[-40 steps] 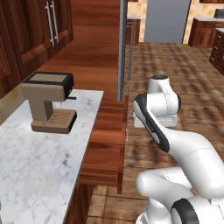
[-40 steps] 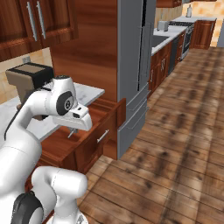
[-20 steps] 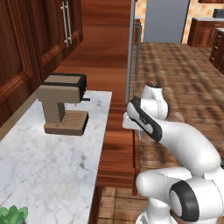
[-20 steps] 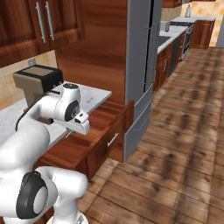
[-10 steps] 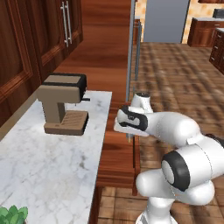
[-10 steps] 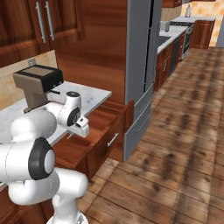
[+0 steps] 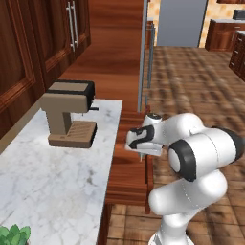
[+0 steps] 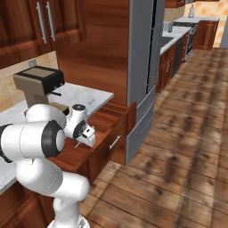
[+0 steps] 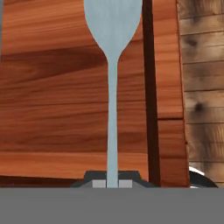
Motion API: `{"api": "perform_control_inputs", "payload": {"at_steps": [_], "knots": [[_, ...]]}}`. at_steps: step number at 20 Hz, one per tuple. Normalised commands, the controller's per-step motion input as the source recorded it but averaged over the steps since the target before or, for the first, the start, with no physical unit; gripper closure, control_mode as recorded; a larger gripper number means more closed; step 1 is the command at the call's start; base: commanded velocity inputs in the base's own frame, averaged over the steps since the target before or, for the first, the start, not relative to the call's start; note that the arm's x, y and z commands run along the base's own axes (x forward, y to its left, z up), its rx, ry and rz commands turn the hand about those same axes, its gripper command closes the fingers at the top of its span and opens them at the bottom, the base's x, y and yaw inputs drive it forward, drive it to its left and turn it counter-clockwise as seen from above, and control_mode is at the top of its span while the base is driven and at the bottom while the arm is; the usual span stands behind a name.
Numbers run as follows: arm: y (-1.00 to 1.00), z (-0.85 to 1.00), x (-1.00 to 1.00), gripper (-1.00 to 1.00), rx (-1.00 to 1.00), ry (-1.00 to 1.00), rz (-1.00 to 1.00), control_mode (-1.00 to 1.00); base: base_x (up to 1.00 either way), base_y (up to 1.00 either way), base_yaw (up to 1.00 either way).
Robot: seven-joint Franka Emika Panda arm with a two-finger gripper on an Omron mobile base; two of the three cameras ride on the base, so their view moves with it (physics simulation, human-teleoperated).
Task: Pick up the metallic utensils from the counter and place them in the open drawer. Make sure not to pick up any wooden utensils.
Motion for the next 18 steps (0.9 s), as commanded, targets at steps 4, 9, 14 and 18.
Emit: {"api": "perform_control_inputs", "payload": {"at_steps": [4, 9, 14, 18], "knots": [[-0.25, -0.65, 0.13, 1.00, -0.02, -0.06, -0.04, -1.00, 0.00, 0.00, 0.00], [-0.24, -0.58, 0.03, 1.00, 0.00, -0.05, -0.03, -1.00, 0.00, 0.00, 0.00], [-0.37, -0.64, 0.00, 1.00, -0.02, 0.00, -0.06, -1.00, 0.00, 0.00, 0.00], [-0.68, -0.55, 0.00, 1.00, -0.01, 0.00, -0.06, -1.00, 0.00, 0.00, 0.00]]}}
